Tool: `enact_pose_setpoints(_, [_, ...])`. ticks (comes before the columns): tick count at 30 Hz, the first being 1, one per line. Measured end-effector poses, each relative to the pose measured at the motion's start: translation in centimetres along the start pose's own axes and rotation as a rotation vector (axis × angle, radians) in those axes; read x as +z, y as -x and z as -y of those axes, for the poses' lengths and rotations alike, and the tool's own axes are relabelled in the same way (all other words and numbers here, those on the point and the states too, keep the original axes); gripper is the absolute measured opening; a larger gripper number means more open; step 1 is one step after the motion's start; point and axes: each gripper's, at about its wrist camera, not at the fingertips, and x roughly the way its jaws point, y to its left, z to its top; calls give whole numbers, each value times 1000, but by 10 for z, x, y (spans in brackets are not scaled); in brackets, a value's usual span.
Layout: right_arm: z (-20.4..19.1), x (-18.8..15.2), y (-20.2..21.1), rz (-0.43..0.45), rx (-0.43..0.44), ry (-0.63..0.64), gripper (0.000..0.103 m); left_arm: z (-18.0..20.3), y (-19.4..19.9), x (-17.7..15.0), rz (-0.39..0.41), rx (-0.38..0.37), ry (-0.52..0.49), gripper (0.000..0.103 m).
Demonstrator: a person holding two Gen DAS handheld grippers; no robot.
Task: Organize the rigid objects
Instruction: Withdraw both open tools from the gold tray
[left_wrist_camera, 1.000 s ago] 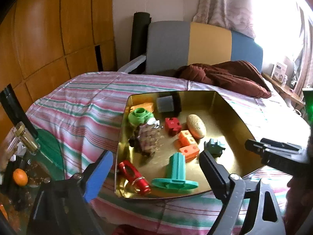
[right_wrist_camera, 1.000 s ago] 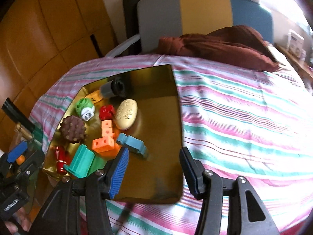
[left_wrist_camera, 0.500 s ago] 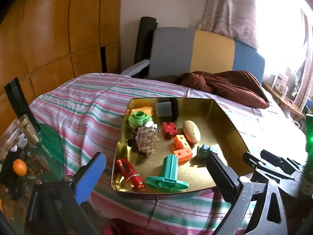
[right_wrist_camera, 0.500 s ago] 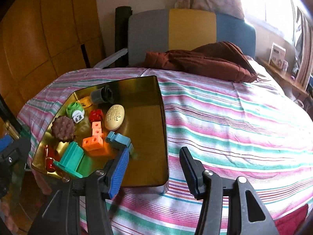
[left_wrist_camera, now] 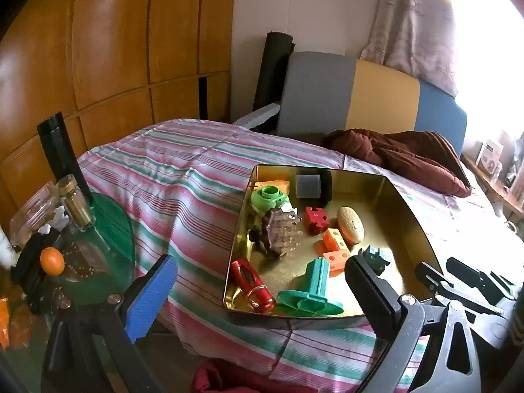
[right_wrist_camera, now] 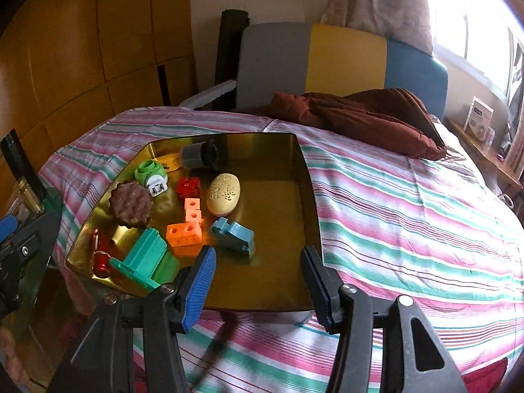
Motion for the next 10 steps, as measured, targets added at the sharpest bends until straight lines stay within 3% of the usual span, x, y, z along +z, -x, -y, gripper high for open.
enact_pose_setpoints(10, [-2, 0, 1, -2, 7, 1, 54, -2, 1, 0, 16, 1, 6, 103])
